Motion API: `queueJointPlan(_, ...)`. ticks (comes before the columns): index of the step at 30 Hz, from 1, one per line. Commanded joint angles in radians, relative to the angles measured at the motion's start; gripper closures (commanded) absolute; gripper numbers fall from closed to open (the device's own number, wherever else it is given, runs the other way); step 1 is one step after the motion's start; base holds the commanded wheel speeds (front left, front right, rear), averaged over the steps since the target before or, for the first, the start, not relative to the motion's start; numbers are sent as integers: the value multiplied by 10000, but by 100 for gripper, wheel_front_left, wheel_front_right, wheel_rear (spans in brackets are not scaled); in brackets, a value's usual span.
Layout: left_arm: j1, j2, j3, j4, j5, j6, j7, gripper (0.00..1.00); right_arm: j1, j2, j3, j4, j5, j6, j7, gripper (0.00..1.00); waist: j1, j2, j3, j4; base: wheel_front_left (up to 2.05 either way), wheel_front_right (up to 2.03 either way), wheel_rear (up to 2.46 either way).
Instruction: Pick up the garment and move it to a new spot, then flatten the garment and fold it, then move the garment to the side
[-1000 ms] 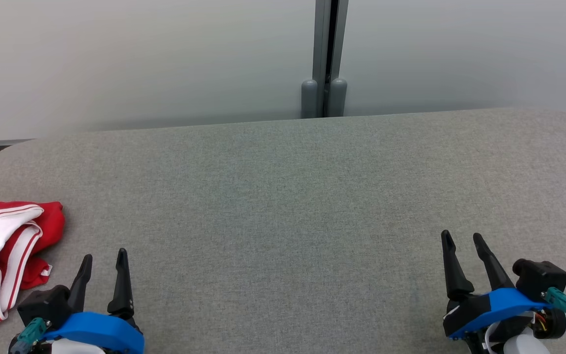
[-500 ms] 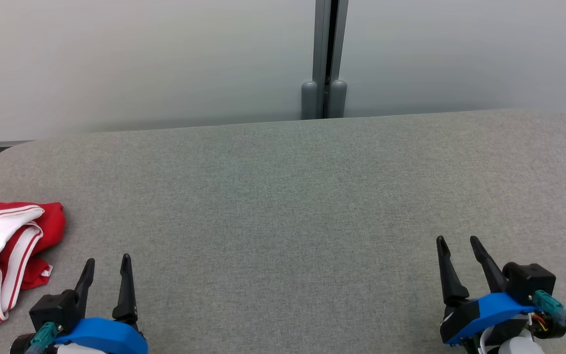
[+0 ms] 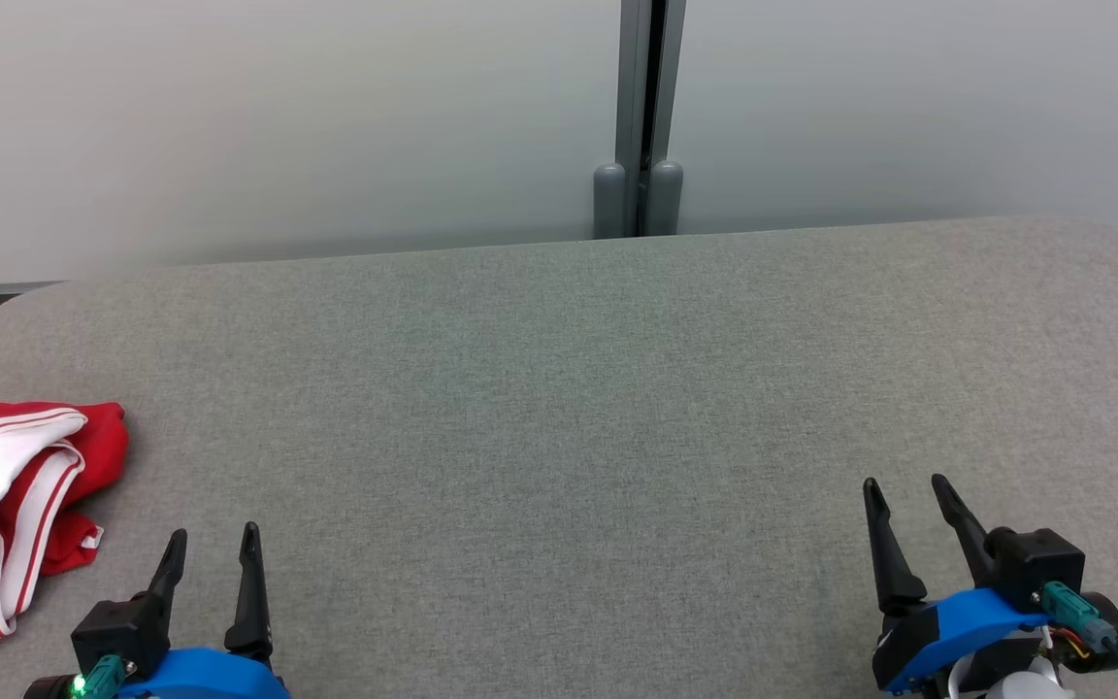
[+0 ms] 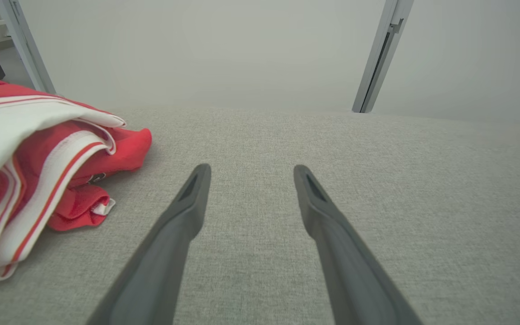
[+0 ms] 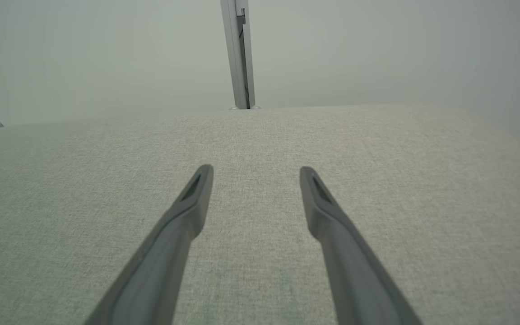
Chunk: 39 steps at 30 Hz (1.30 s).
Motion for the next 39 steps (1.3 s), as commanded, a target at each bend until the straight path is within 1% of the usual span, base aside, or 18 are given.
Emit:
queueJointPlan(1,14,-9,66,10,145,-14,-88,0,-80,-64,-27,46,-157,4,-71,0,0,0,6,-2,0,0,0)
queueJointPlan(6,78,-36,181,18,388,-13,-156,0,-70,-66,-76,117,-292,4,-145,0,0,0,66,-18,0,0,0)
queueJointPlan(11,153,-139,410,-58,251,-13,-152,0,-9,-63,-242,64,-20,4,-144,0,0,0,49,-15,0,0,0)
queueJointPlan(17,175,-209,439,-77,249,-13,-152,0,79,-63,-311,61,4,4,-141,0,0,0,14,4,0,0,0)
queueJointPlan(23,61,-225,399,-61,153,-13,-152,0,69,-61,-168,94,-45,4,-139,0,0,0,165,252,0,0,0)
queueJointPlan(27,-58,-178,383,-5,67,-13,-152,0,-97,-60,14,62,-54,4,-136,0,0,0,411,708,0,0,0)
queueJointPlan(30,-170,-131,373,30,-12,-13,-152,0,-235,-58,186,34,-74,4,-135,0,0,0,625,1220,0,0,0)
queueJointPlan(39,-373,-44,502,278,-273,-13,-150,0,-731,-58,900,384,-28,4,-135,0,0,0,1054,3133,0,0,0)
